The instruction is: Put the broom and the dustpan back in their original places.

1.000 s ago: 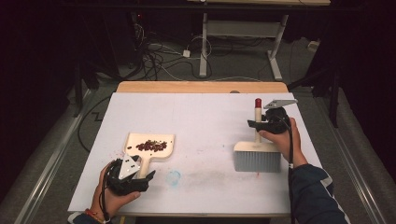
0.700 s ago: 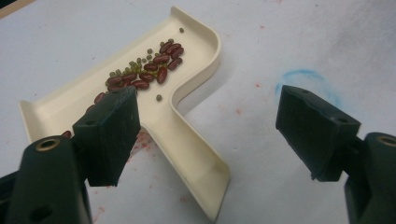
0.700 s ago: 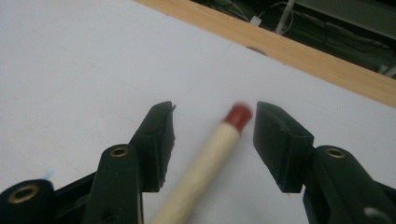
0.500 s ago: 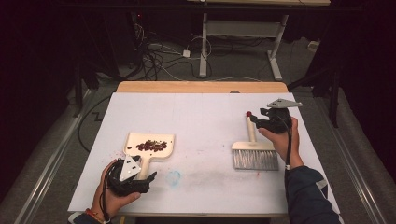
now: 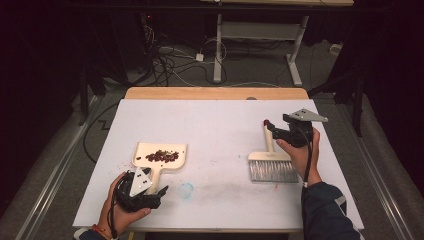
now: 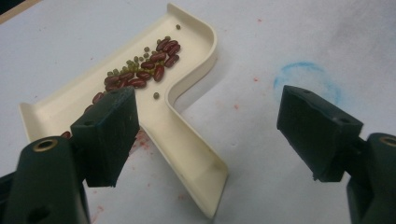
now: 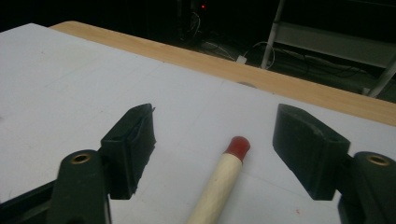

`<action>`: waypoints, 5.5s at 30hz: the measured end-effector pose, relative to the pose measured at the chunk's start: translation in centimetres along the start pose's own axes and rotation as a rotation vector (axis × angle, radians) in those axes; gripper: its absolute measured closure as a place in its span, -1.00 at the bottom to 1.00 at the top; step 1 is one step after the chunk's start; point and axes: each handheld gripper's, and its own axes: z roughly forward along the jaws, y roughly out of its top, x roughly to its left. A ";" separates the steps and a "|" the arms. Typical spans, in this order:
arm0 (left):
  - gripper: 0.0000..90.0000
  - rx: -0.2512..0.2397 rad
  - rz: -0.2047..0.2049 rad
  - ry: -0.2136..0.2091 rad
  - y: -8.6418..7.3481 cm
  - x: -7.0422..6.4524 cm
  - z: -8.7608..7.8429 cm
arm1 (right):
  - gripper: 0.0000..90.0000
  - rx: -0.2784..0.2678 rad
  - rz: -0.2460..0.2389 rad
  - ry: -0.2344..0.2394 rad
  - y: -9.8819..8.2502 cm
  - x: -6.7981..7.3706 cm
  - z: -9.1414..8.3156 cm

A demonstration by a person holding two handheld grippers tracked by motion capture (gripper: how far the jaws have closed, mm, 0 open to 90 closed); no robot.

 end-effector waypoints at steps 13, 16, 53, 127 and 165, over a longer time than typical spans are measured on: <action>-0.57 0.007 0.003 0.010 0.0 -0.1 0.1 | -0.58 -0.044 0.020 -0.017 0.3 0.8 -0.4; -0.57 0.002 0.006 0.011 0.0 -0.1 0.1 | -0.58 -0.054 0.018 -0.006 0.4 1.1 -0.6; -0.57 0.008 0.037 0.000 0.0 -0.2 0.1 | -0.50 -0.066 -0.125 0.043 1.0 3.9 -4.2; -0.57 0.037 0.082 -0.046 0.1 -1.1 0.5 | -0.53 -0.096 -0.279 0.138 -3.9 5.6 -11.0; -0.57 -0.020 0.085 -0.055 0.3 -1.0 0.2 | -0.54 0.003 -0.308 0.139 -11.4 6.3 -11.3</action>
